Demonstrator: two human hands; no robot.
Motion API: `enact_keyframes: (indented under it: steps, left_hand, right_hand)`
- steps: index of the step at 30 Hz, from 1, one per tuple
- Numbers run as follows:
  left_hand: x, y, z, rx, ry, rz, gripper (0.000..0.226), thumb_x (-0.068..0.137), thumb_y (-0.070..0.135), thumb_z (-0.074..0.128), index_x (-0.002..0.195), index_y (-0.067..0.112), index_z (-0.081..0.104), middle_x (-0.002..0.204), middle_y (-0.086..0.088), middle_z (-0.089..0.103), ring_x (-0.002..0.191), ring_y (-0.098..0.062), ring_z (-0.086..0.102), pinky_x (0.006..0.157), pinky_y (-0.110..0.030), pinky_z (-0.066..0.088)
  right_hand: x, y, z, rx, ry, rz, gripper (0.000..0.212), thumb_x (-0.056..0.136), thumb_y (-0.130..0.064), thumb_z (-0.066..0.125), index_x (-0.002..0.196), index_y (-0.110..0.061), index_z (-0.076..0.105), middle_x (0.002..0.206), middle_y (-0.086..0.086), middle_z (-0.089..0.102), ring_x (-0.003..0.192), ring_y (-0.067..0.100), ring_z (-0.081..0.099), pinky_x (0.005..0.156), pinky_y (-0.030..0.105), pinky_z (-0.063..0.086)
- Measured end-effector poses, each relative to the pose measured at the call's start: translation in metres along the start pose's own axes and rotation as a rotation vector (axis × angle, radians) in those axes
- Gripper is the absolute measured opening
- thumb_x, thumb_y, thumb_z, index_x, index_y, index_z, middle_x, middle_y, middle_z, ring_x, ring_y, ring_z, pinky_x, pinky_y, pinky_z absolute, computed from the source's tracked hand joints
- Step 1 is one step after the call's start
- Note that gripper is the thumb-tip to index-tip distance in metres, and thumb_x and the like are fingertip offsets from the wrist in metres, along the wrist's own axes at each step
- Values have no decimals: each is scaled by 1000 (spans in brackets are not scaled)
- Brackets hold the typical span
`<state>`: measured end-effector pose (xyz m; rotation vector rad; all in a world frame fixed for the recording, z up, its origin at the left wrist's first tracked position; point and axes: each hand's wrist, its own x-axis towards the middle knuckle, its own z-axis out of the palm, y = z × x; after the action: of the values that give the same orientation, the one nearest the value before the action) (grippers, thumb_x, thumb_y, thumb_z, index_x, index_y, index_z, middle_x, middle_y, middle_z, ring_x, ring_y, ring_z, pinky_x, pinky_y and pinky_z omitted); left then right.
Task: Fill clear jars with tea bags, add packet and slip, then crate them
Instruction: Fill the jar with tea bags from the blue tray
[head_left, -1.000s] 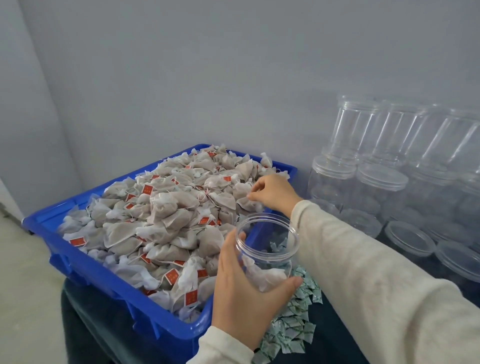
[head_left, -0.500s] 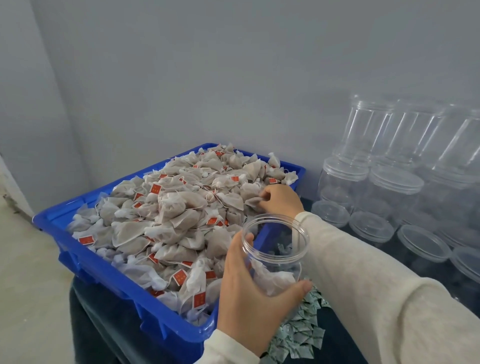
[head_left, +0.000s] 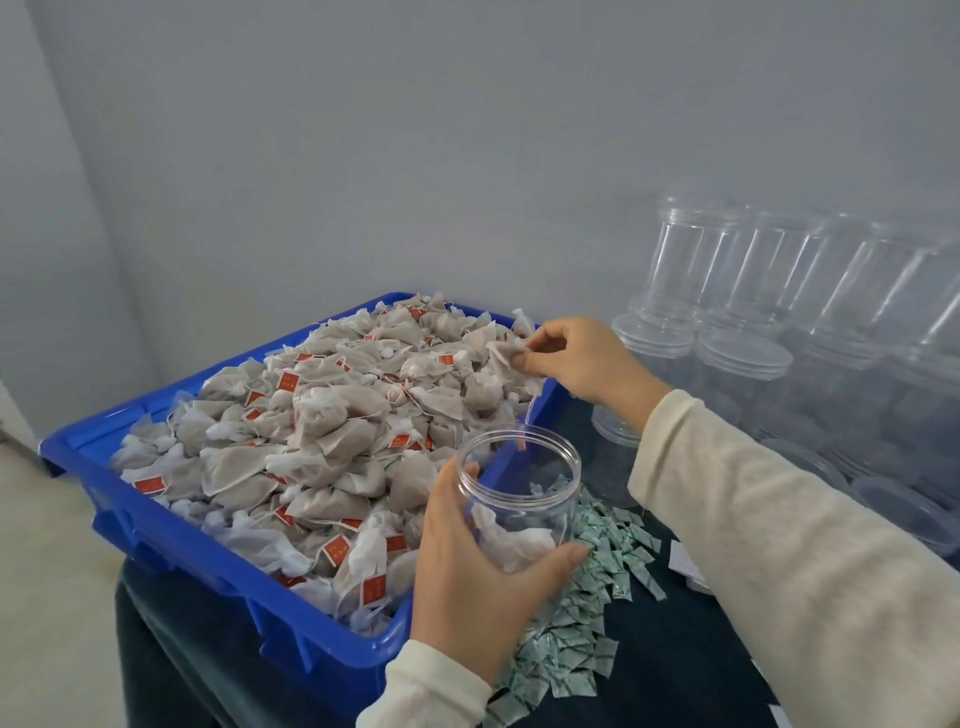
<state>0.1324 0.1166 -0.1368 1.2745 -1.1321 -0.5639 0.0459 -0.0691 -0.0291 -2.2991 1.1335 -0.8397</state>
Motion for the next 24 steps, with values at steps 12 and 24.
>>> enact_keyframes:
  steps: [12, 24]
  left_hand:
    - [-2, 1, 10, 49, -57, -57, 122, 39, 69, 82, 142, 30, 31, 135, 12, 48, 126, -8, 46, 107, -37, 42]
    - [0, 6, 11, 11, 12, 32, 84, 37, 68, 83, 109, 63, 39, 110, 24, 58, 108, 0, 56, 92, -27, 48]
  right_hand:
    - [-57, -70, -46, 178, 75, -192, 12, 76, -31, 79, 75, -30, 67, 74, -10, 73, 74, 12, 70, 73, 27, 58]
    - [-87, -68, -39, 211, 35, -189, 10, 76, -24, 80, 79, -24, 71, 79, -6, 74, 74, 11, 71, 73, 25, 58]
